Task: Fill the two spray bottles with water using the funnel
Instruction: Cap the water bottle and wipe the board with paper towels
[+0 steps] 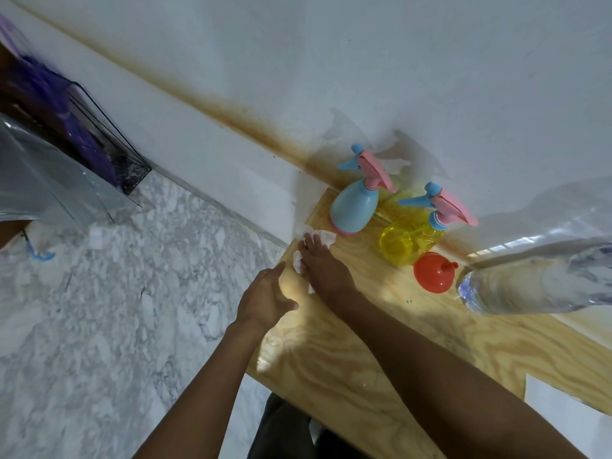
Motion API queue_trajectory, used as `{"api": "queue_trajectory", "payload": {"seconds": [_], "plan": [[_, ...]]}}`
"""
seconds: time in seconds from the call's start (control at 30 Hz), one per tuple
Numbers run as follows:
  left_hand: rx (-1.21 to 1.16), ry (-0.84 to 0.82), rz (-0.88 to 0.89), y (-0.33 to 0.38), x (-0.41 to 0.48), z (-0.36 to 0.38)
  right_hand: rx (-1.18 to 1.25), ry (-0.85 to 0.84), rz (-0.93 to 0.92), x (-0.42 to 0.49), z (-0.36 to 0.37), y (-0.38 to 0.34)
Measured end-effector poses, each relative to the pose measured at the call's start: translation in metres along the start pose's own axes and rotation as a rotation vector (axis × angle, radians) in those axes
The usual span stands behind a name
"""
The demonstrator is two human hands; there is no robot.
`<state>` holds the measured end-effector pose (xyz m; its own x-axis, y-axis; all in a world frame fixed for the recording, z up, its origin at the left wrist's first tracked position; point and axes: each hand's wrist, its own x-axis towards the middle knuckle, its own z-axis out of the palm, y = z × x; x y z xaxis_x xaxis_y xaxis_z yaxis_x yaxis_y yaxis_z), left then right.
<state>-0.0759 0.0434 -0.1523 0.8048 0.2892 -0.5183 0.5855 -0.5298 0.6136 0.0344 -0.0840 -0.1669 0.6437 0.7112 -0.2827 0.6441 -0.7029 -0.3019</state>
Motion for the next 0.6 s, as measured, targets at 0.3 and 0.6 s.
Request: {"api": "queue_trajectory", "payload": {"seconds": [0.3,0.6], "plan": [[0.079,-0.021,-0.018,-0.002,0.006,0.007,0.178,0.110,0.262,-0.055,0.008,0.025],[0.090,-0.028,-0.023,-0.009,0.012,0.014,0.057,-0.026,0.102,-0.045,-0.003,0.009]]}}
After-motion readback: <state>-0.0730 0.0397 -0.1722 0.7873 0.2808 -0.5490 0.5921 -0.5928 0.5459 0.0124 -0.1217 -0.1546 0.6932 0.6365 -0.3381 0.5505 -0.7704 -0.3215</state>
